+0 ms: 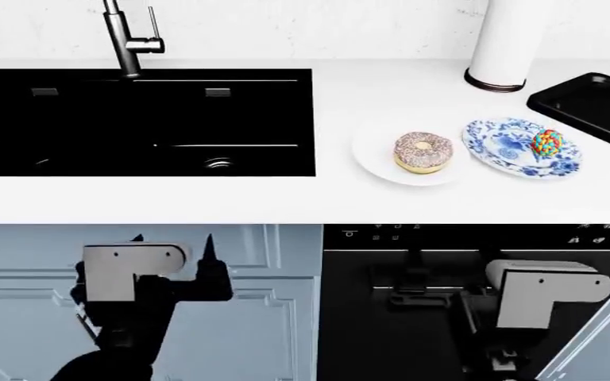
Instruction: Move the dessert items from the plate to the tray.
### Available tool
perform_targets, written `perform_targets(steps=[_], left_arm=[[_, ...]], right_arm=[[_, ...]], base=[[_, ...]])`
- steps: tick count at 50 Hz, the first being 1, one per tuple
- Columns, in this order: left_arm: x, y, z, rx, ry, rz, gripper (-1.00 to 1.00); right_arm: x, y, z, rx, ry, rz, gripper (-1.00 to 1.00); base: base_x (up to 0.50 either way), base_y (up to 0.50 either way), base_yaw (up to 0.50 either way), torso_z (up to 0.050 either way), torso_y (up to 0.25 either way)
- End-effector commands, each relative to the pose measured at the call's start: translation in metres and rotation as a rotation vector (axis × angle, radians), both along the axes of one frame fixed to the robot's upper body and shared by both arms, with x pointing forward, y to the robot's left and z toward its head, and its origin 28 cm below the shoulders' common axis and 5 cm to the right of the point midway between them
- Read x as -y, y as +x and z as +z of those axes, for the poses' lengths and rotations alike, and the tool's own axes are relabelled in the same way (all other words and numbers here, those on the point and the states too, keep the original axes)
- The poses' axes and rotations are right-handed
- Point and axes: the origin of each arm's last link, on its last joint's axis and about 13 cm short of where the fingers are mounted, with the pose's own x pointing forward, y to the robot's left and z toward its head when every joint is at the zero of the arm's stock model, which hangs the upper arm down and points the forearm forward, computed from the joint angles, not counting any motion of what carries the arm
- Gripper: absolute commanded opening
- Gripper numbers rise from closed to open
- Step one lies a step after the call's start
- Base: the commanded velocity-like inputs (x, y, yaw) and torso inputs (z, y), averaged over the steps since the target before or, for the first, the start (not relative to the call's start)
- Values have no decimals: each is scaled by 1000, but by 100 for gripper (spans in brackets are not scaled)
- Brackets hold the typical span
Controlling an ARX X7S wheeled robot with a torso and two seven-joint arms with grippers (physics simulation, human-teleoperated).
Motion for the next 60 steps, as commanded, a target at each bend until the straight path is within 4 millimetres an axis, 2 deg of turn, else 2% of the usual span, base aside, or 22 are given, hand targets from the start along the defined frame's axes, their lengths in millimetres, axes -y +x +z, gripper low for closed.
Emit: perform_targets(steps=[1,3,6,9,15,23,33,40,51,60], left_arm=[[-13,-19,83,-13,45,-46,100],[-28,-12,99,-16,57,78,100],[-27,-14,122,-4,70,134,100],[-21,-31,143,19,42,-65,100],[-25,-38,172,83,59,-71,100],[-29,-47,203,139,94,-58,100],[-36,-50,225,175,88,-30,100],[-38,-48,230,179,69,-27,100],[-38,-43,239,180,55,-28,100],[-36,-39,234,160,67,-39,100]], right_arm=[[13,-29,78,73,-54,87,100],[19,-32,91,85,-55,91,100],[27,-38,114,115,-72,82,100],[33,-44,133,137,-100,70,100],[39,-56,165,197,-143,46,100],[42,-66,192,235,-193,37,100],[49,-72,224,270,-176,0,100],[52,-76,238,278,-174,-26,100],[53,-76,241,261,-189,-40,100],[54,-75,242,255,-201,-40,100]], base=[[0,0,0,0,0],[0,0,0,0,0],[0,0,0,0,0],[0,0,0,0,0],[0,0,0,0,0],[0,0,0,0,0],[0,0,0,0,0],[0,-13,0,0,0],[50,-417,0,0,0],[192,-395,0,0,0]])
